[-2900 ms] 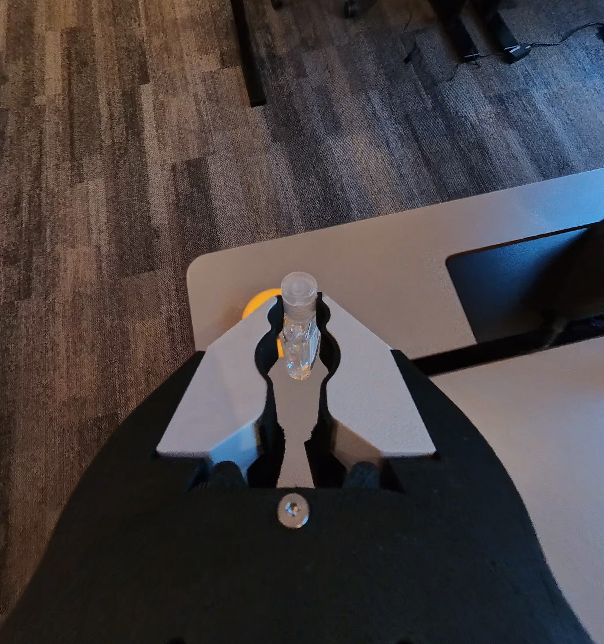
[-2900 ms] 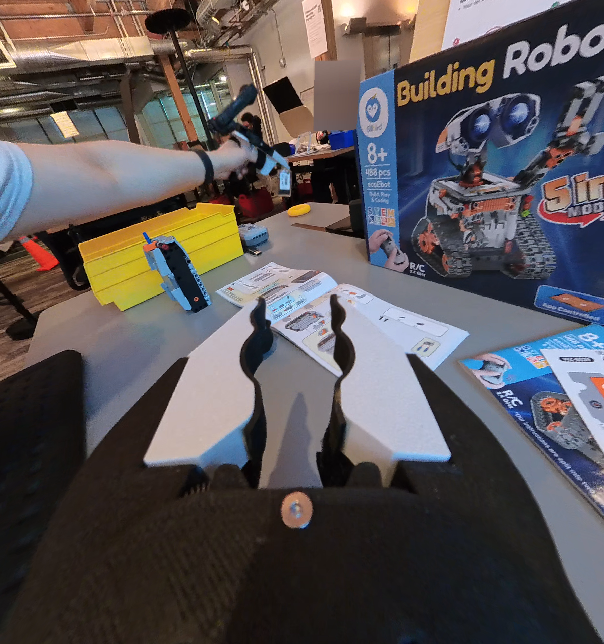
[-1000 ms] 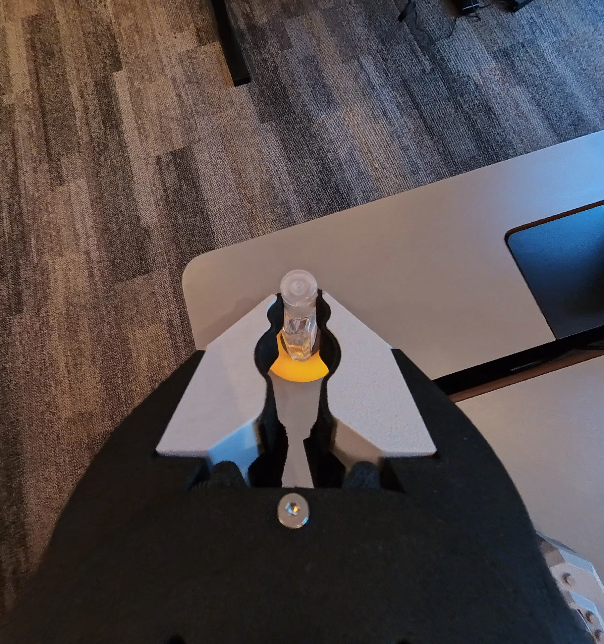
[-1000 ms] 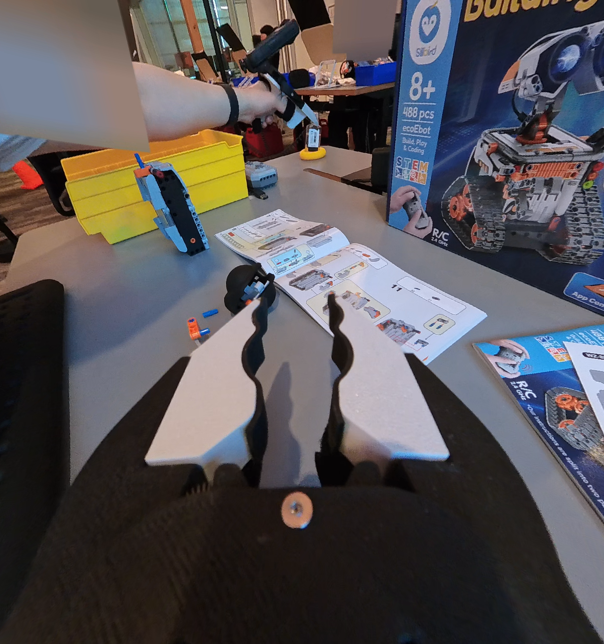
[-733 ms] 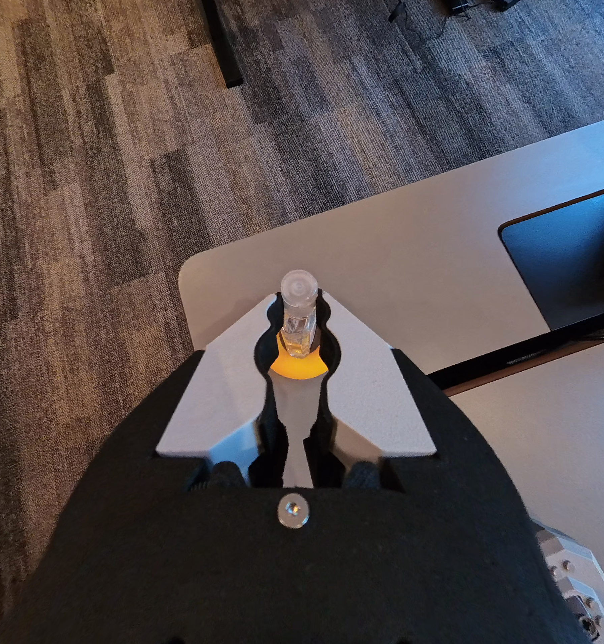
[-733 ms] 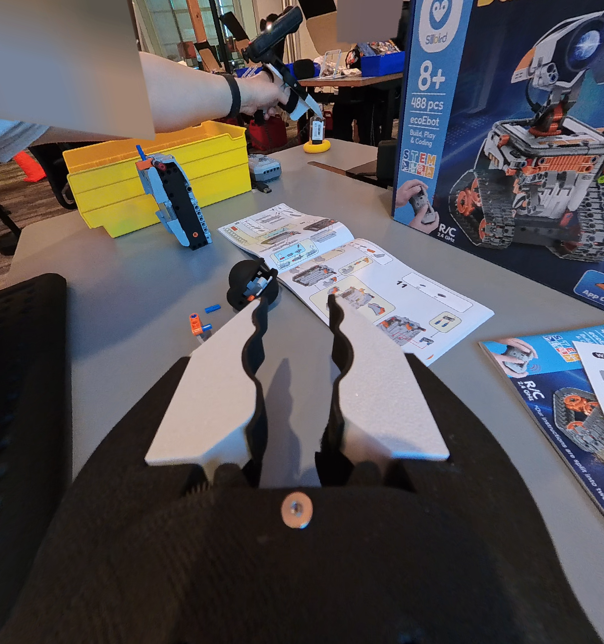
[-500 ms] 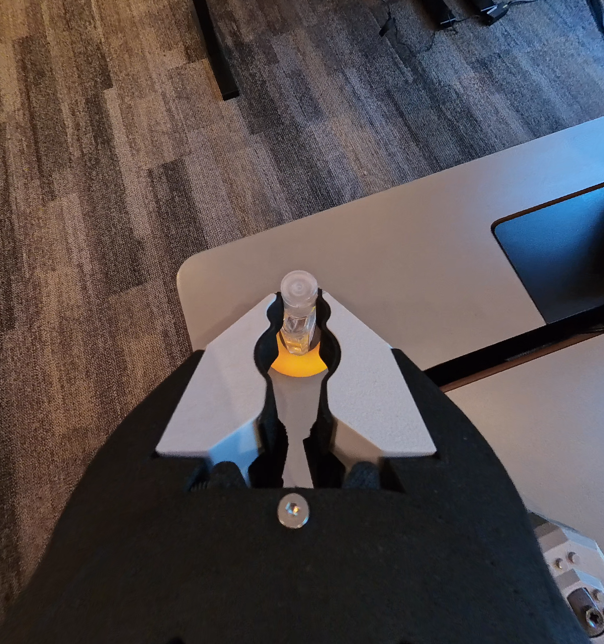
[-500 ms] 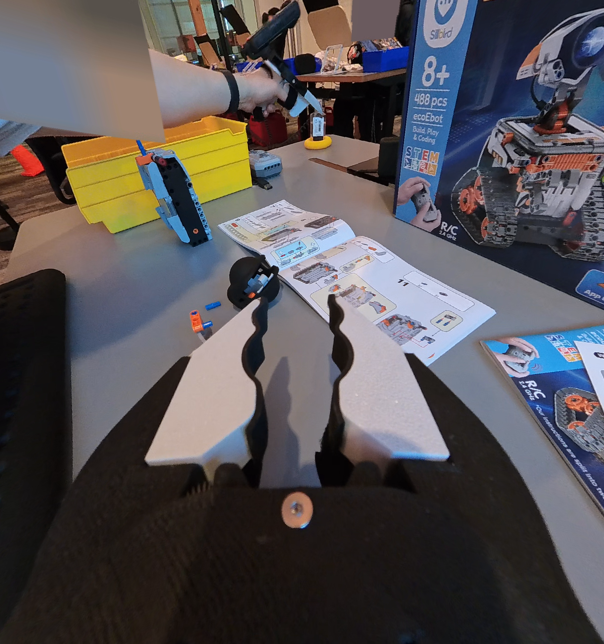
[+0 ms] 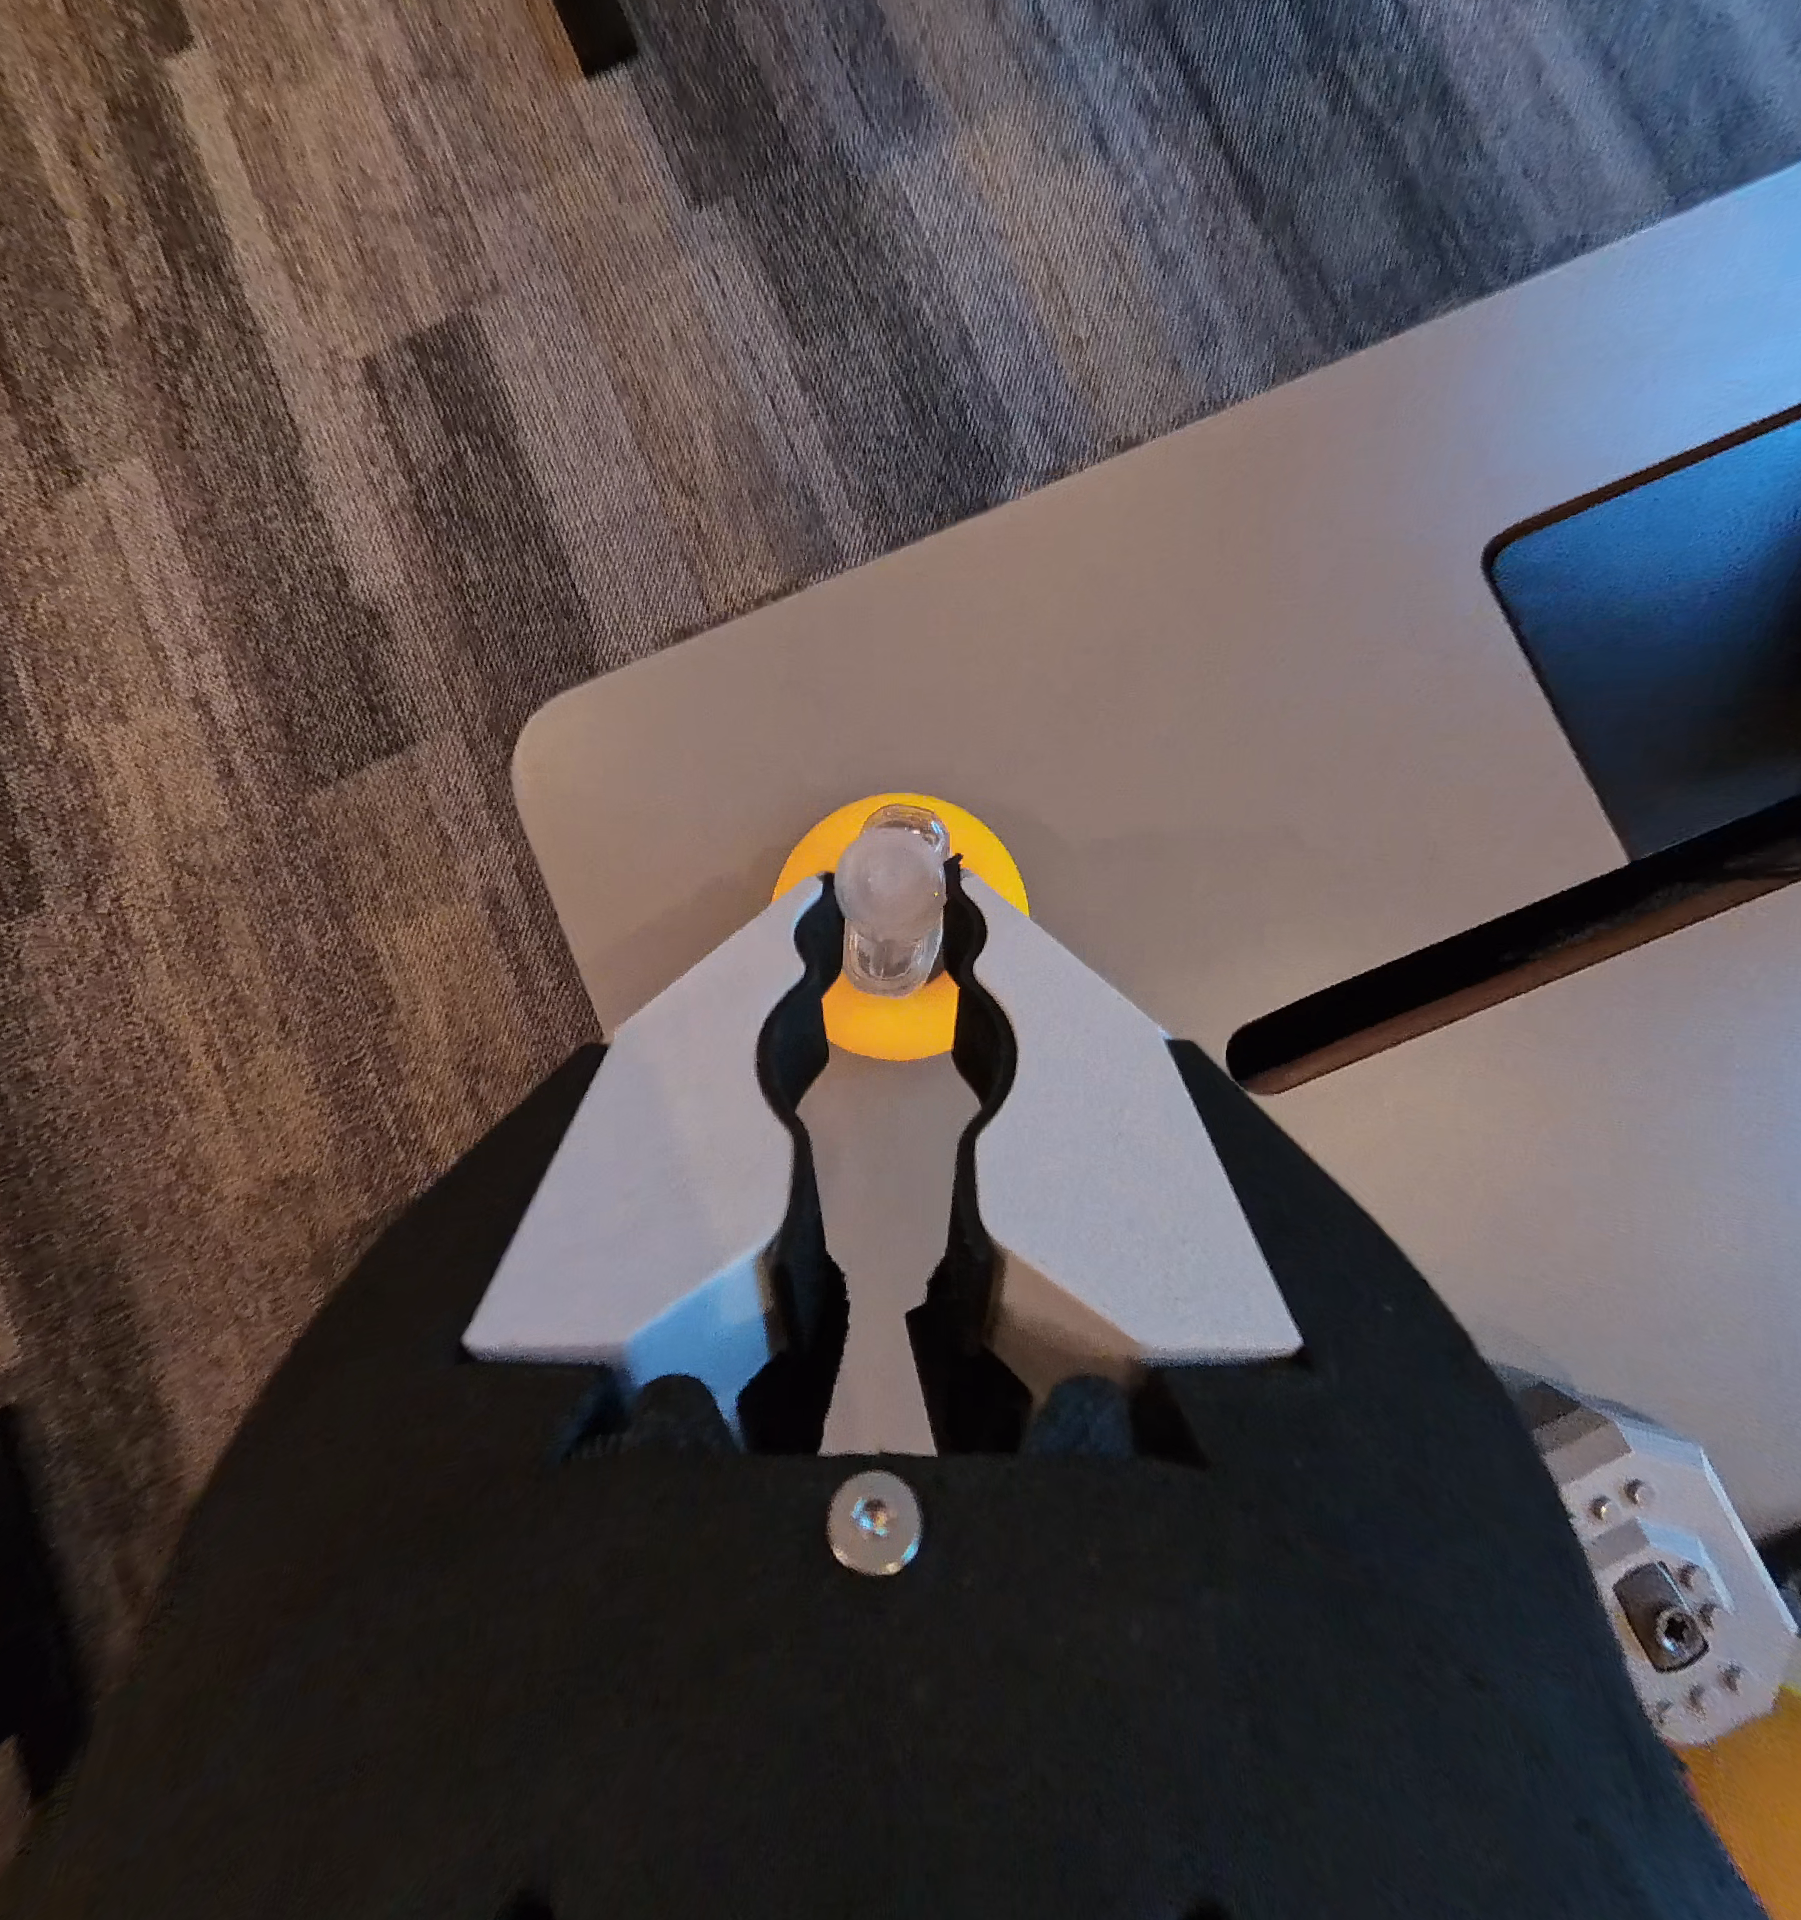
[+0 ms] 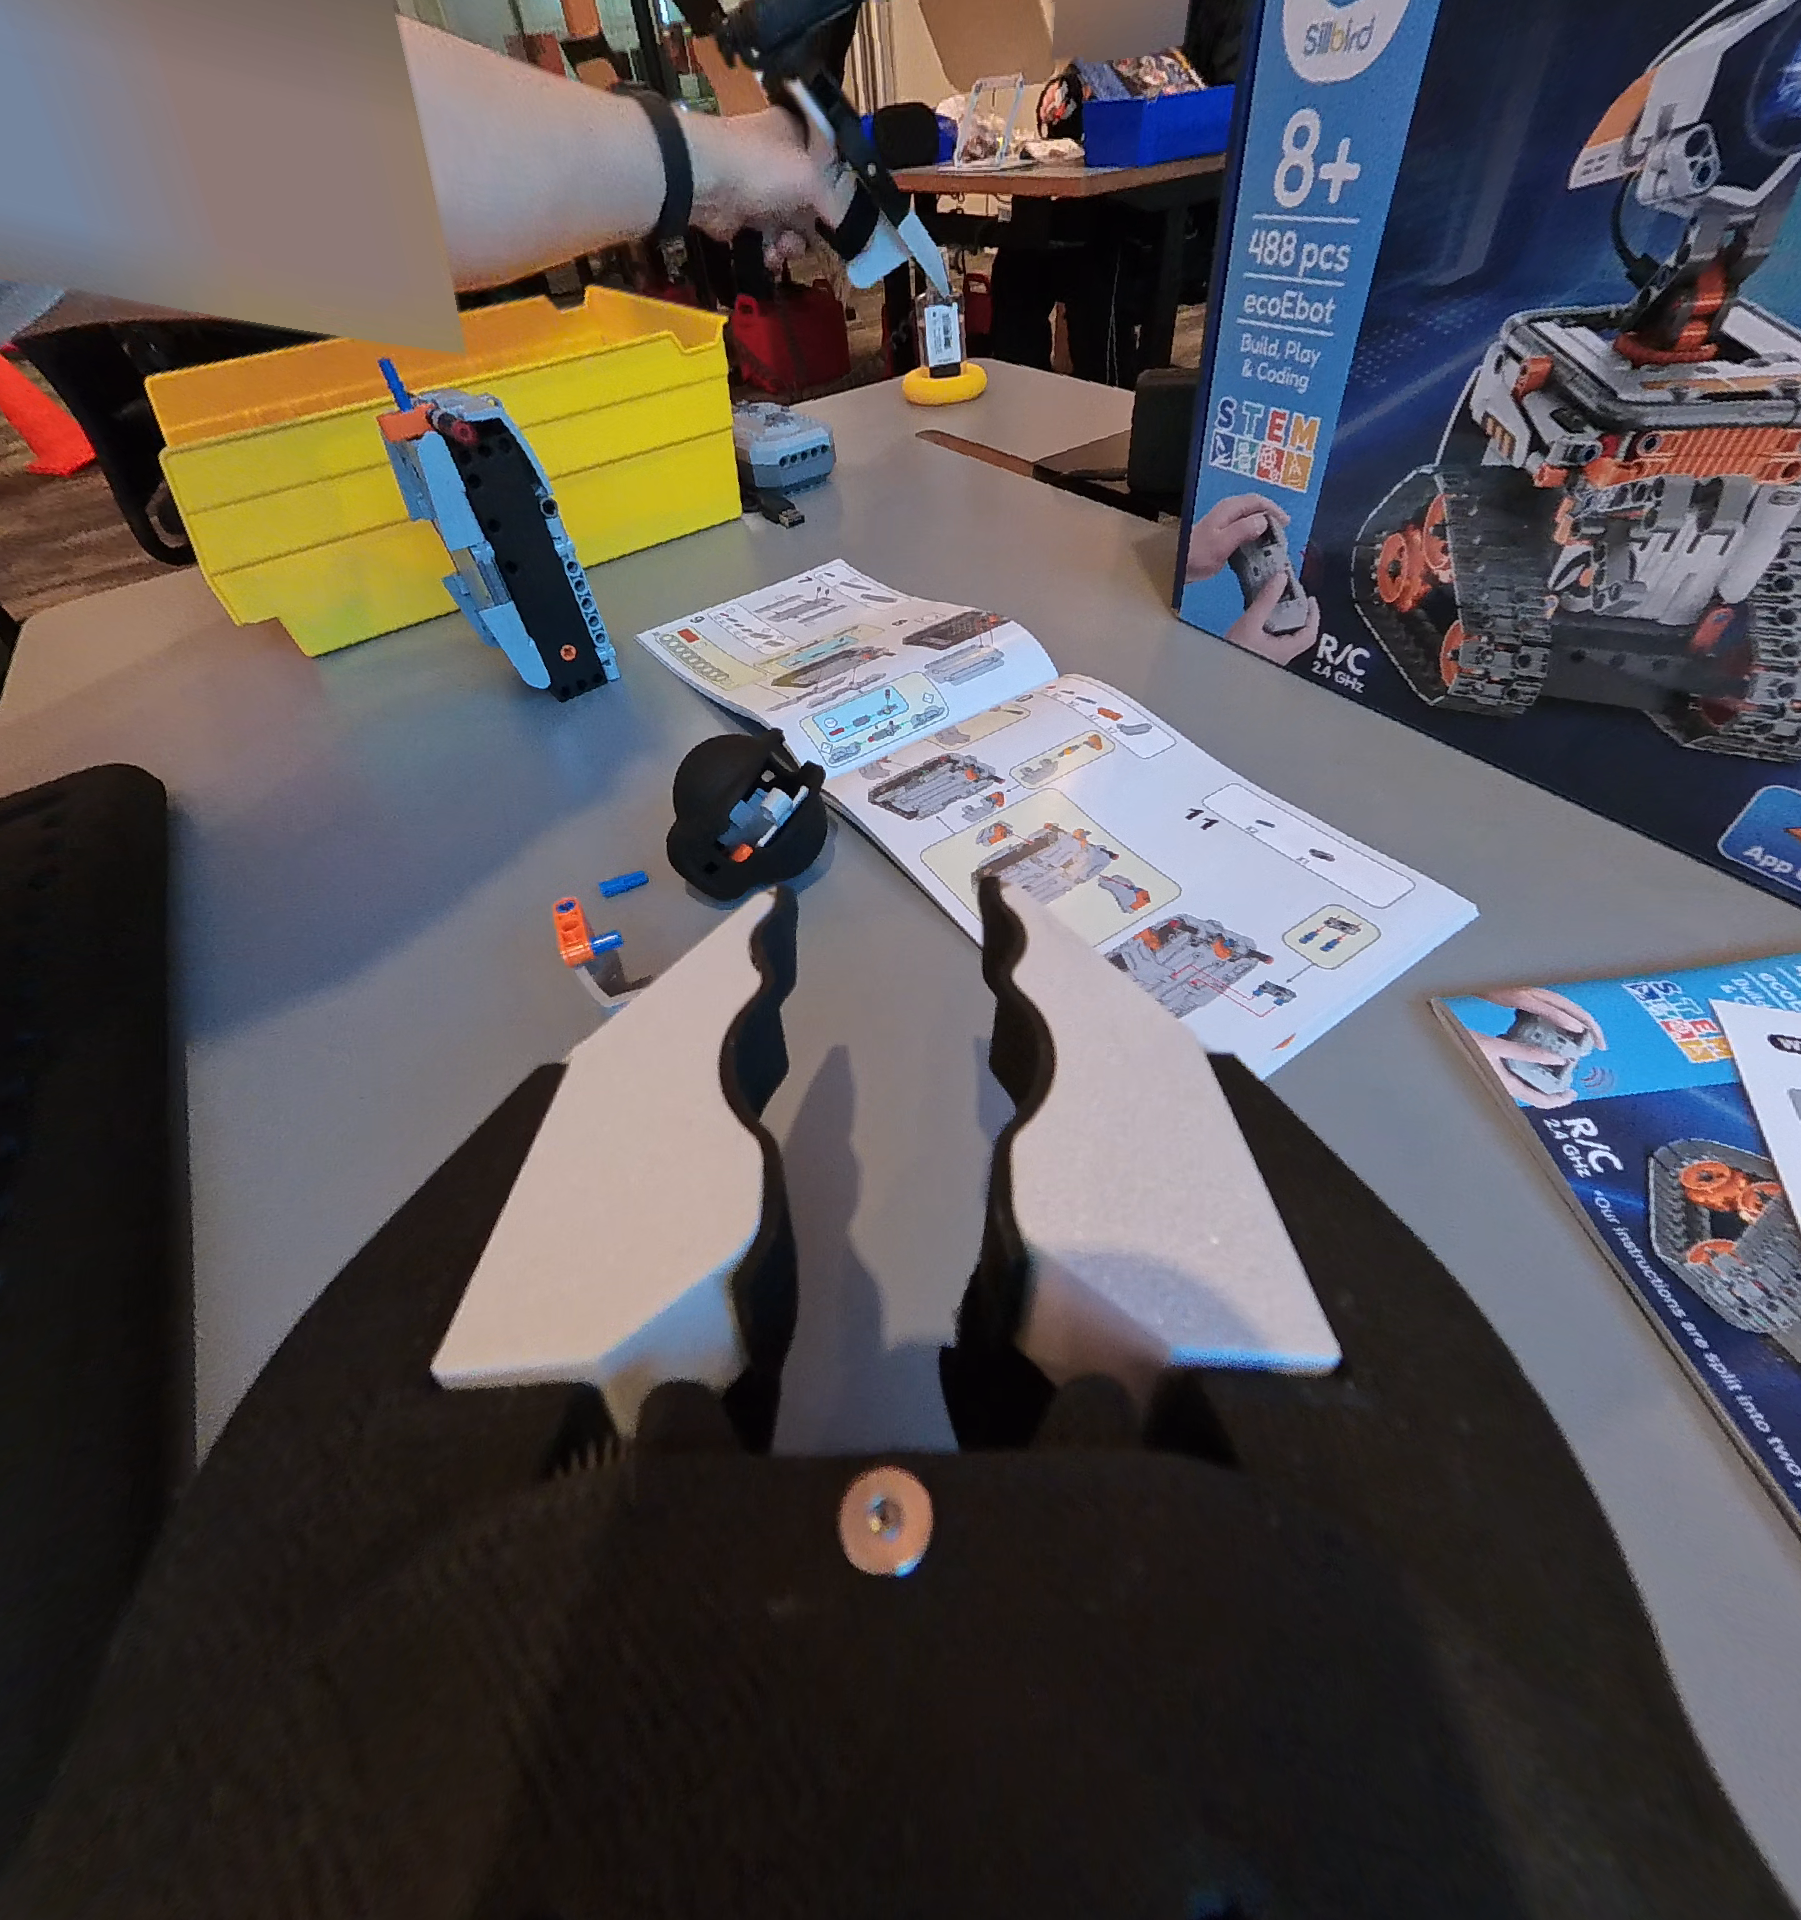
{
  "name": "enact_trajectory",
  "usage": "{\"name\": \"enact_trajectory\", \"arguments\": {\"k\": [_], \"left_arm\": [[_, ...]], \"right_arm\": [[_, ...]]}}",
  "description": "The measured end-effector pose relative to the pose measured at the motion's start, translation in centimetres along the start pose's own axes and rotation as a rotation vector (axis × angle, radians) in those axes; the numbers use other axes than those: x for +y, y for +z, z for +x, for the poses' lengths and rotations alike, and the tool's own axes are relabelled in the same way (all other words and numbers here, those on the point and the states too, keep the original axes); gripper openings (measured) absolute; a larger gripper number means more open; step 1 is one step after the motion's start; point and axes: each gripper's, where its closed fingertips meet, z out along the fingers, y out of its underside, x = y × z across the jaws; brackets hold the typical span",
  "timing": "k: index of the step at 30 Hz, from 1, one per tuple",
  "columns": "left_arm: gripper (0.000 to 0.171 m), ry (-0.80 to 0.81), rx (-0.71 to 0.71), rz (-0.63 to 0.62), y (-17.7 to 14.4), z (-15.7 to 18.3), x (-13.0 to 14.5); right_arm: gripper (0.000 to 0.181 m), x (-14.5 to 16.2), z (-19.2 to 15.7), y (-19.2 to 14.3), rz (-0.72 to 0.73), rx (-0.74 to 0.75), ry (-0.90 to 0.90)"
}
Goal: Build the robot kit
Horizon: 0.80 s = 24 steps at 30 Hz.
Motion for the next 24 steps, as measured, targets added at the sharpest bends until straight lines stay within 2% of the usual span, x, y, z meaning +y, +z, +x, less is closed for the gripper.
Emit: {"name": "enact_trajectory", "arguments": {"k": [12,24], "left_arm": [[0.018,0.068,-0.037,-0.128,0.65,0.19,-0.1],[0.018,0.004,-0.006,-0.042,0.75,-0.14,0.45]], "right_arm": [[0.034,0.0,-0.01,-0.06,0.001,0.0,0.002],[0.035,-0.13,-0.34,-0.05,0.002,-0.011,-0.005]]}}
